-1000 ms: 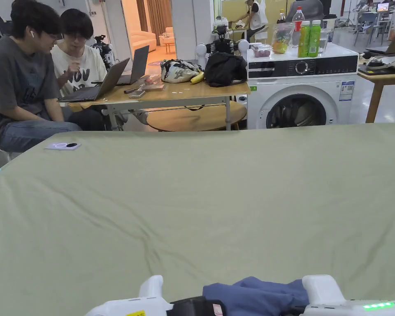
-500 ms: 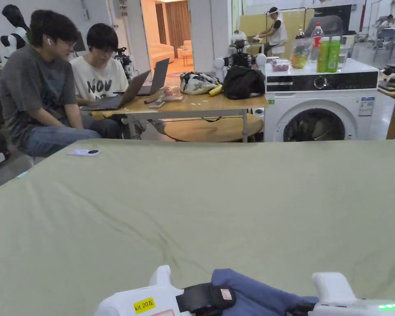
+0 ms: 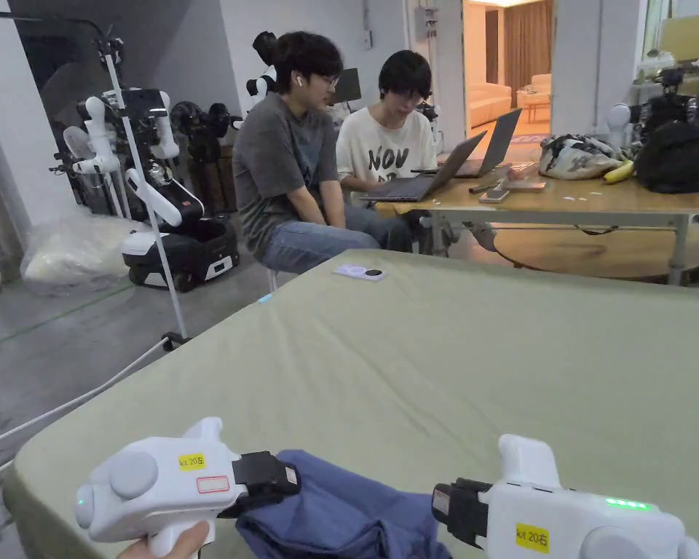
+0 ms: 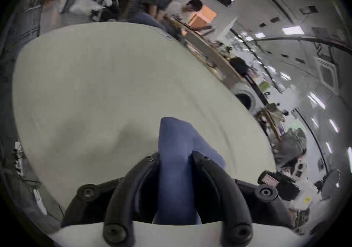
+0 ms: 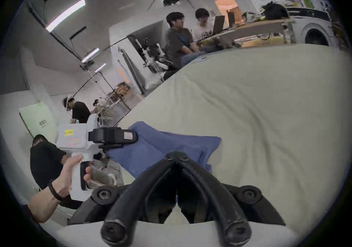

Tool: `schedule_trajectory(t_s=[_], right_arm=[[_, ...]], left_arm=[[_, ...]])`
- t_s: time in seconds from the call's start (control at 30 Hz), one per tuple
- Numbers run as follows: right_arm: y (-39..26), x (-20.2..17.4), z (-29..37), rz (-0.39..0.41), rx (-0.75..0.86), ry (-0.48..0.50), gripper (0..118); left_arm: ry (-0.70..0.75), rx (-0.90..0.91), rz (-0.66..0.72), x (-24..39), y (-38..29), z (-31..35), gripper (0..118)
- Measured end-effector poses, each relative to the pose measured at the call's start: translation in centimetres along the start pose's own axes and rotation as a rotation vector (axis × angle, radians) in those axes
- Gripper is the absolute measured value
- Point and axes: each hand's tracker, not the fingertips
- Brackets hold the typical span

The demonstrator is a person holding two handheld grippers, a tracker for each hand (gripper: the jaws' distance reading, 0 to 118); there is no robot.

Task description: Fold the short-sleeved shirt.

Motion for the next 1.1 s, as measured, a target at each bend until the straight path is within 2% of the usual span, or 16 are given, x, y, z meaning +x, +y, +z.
schedule_trajectory(t_s=[0.03,0.07,0.2,0.27,0.4,0.5,0.57,0.63,0.73,0.77,0.83,0.87,0.9,0.93,1.07,1.1], right_arm=[[-0.1,0.1,-0.2,-0.001,-0.01,-0.003,0],[-0.2,0.1,-0.4,0.0,-0.018,-0.009,0],[-0.3,1.2,3.9,0.093,0.019,-0.074,0],[-0.1,1.5,7.0,0.126,0.068,-0.14,0],[0.3,2.2,15.5,0.16,0.192,-0.206,0],[0.1,2.2,22.8,0.263,0.282,-0.333,0],[-0.2,2.4,27.0,0.293,0.333,-0.425,0],[-0.6,3.1,31.0,0.27,0.382,-0.482,0],[-1.7,3.8,35.5,0.236,0.445,-0.558,0],[-2.1,3.9,36.5,0.231,0.461,-0.587,0],[-3.1,4.0,38.4,0.226,0.472,-0.661,0],[-3.5,3.9,39.0,0.224,0.463,-0.694,0],[-4.5,3.5,39.5,0.228,0.458,-0.726,0],[-5.6,3.0,40.0,0.232,0.483,-0.751,0],[-8.5,3.1,40.3,0.165,0.601,-0.794,0],[-8.9,3.3,40.1,0.182,0.605,-0.828,0]], left_arm=[[0.042,0.032,0.005,-0.4,0.3,-0.1,51],[0.069,0.047,0.011,-0.6,0.5,-0.2,55],[0.196,0.103,-0.201,3.0,0.6,3.0,55],[0.233,0.182,-0.256,6.1,0.0,5.7,55],[0.049,0.318,-0.424,13.8,-2.1,11.0,55],[-0.043,0.428,-0.566,20.6,-5.6,14.5,55],[-0.071,0.475,-0.639,24.9,-8.1,15.7,55],[-0.167,0.488,-0.696,28.4,-10.4,15.9,55],[-0.279,0.515,-0.662,32.3,-13.4,14.7,55],[-0.298,0.516,-0.653,33.3,-14.3,14.1,53],[-0.314,0.48,-0.669,35.0,-15.9,12.3,38],[-0.313,0.475,-0.672,35.6,-16.8,11.8,26],[-0.32,0.477,-0.695,36.2,-18.2,11.2,5],[-0.306,0.473,-0.736,36.2,-19.6,10.6,0],[-0.188,0.495,-0.715,36.1,-24.4,10.2,0],[-0.141,0.508,-0.71,36.0,-25.3,10.3,0]])
